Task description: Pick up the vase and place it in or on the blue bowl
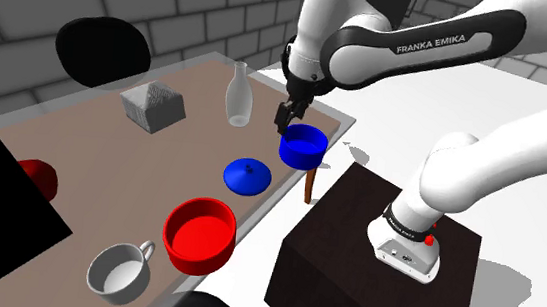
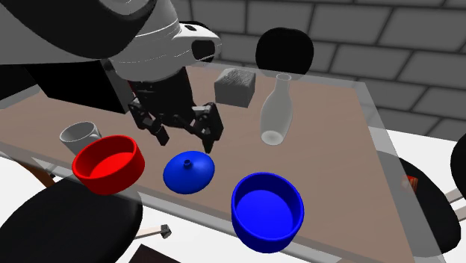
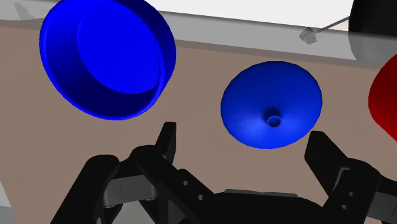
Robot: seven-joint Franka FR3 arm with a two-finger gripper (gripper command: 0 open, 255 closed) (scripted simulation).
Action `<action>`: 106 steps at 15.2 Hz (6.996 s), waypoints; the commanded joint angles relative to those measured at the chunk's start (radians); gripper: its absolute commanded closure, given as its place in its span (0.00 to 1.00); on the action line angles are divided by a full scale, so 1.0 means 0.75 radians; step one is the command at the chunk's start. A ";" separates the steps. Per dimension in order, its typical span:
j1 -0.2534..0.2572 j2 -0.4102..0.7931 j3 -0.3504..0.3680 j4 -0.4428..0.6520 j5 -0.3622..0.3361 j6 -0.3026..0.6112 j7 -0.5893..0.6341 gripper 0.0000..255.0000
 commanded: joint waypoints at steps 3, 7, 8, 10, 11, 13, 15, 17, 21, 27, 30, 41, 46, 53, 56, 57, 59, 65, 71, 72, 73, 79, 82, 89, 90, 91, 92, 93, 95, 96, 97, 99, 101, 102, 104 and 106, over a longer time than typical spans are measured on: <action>-0.009 0.179 0.083 0.006 -0.018 0.172 0.087 0.00; -0.029 0.379 0.169 0.037 -0.081 0.332 0.204 0.00; -0.036 0.433 0.190 0.049 -0.106 0.369 0.238 0.00; -0.050 0.544 0.229 0.080 -0.173 0.437 0.317 0.00; -0.053 0.579 0.238 0.091 -0.197 0.456 0.343 0.00; -0.057 0.611 0.239 0.082 -0.222 0.494 0.361 0.00; -0.063 0.645 0.241 0.074 -0.250 0.531 0.381 0.00; -0.068 0.680 0.241 0.068 -0.281 0.567 0.403 0.00; -0.071 0.709 0.240 0.064 -0.308 0.596 0.422 0.00; -0.071 0.709 0.240 0.064 -0.307 0.595 0.422 1.00; -0.071 0.709 0.240 0.064 -0.307 0.595 0.422 1.00; -0.064 0.627 0.238 0.087 -0.233 0.503 0.363 1.00; -0.054 0.555 0.230 0.118 -0.179 0.409 0.317 1.00; -0.043 0.469 0.213 0.175 -0.127 0.275 0.270 1.00; -0.040 0.438 0.205 0.204 -0.111 0.218 0.255 1.00; -0.039 0.429 0.202 0.214 -0.107 0.199 0.250 1.00; -0.037 0.411 0.197 0.235 -0.099 0.161 0.242 1.00; -0.034 0.365 0.183 0.305 -0.081 0.049 0.220 1.00; -0.065 0.203 0.051 0.194 -0.049 0.005 0.033 1.00; -0.072 0.175 0.024 0.175 -0.048 -0.004 -0.003 1.00; -0.080 0.148 -0.003 0.158 -0.050 -0.013 -0.038 1.00; -0.141 0.019 -0.167 0.089 -0.085 -0.072 -0.243 1.00; -0.179 -0.024 -0.249 0.075 -0.116 -0.100 -0.343 1.00; -0.226 -0.043 -0.341 0.015 -0.157 -0.055 -0.454 1.00; -0.226 -0.038 -0.341 -0.001 -0.157 -0.036 -0.454 1.00; -0.227 -0.034 -0.341 -0.016 -0.157 -0.017 -0.453 1.00; -0.227 -0.029 -0.340 -0.030 -0.158 0.003 -0.452 1.00; -0.227 -0.024 -0.340 -0.045 -0.158 0.023 -0.451 1.00; -0.227 -0.012 -0.339 -0.073 -0.159 0.062 -0.450 1.00; -0.227 -0.006 -0.339 -0.086 -0.159 0.083 -0.449 1.00; -0.227 0.001 -0.339 -0.100 -0.159 0.103 -0.448 1.00; -0.228 0.016 -0.338 -0.126 -0.160 0.144 -0.446 1.00; -0.228 0.033 -0.337 -0.151 -0.161 0.186 -0.444 1.00; -0.229 0.042 -0.337 -0.163 -0.162 0.207 -0.443 1.00; -0.229 0.062 -0.336 -0.186 -0.163 0.250 -0.441 1.00; -0.230 0.083 -0.335 -0.209 -0.165 0.293 -0.439 1.00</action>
